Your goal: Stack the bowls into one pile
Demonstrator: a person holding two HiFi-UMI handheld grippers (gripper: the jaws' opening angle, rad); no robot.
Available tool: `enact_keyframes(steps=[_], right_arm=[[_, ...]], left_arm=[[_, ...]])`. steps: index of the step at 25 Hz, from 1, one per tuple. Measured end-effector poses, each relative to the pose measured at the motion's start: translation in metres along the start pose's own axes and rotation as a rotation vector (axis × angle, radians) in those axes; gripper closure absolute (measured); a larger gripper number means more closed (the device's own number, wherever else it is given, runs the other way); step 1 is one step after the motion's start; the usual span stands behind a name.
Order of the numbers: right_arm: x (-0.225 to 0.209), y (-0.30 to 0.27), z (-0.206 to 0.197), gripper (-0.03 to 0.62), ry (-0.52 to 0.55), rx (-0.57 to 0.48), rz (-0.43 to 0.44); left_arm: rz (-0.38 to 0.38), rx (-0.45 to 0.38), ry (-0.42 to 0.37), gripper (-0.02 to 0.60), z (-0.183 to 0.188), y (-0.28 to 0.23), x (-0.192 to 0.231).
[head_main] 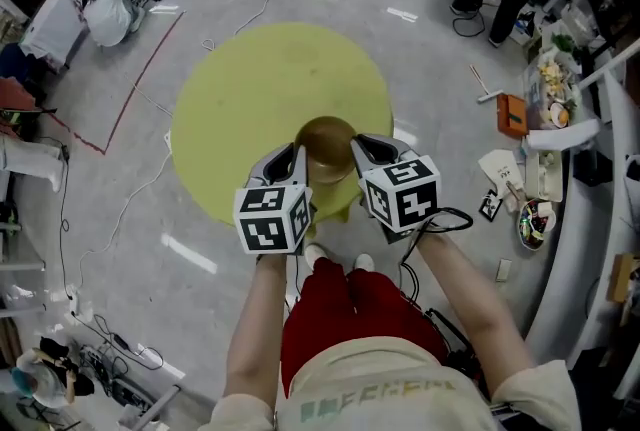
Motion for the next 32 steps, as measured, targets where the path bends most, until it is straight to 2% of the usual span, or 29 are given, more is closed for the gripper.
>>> enact_keyframes(steps=[9,20,32], right_arm=[[-0.006,-0.019,-0.028,0.542,-0.021,0.058,0.001],[-0.014,-0.032,-0.044,0.542,-0.038,0.105,-0.009],[-0.014,-0.048,-0.055,0.542,0.006,0.138,-0.027]], left_arm=[[0.012,0.065,0.022,0.541,-0.027,-0.014,0.008],[0.013,0.109,0.026,0.541,-0.043,-0.027,0.012],[0.021,0.139,0.048,0.54,-0.059,-0.036,0.022]])
Point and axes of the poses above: the fingertips, and each gripper's own axes: y backward along the fingers, x to its left, z out of its top, the point moved 5 cm from there along y, backward along the fingers, and after that the axes turned 6 degrees about -x, right-handed, at the moved point
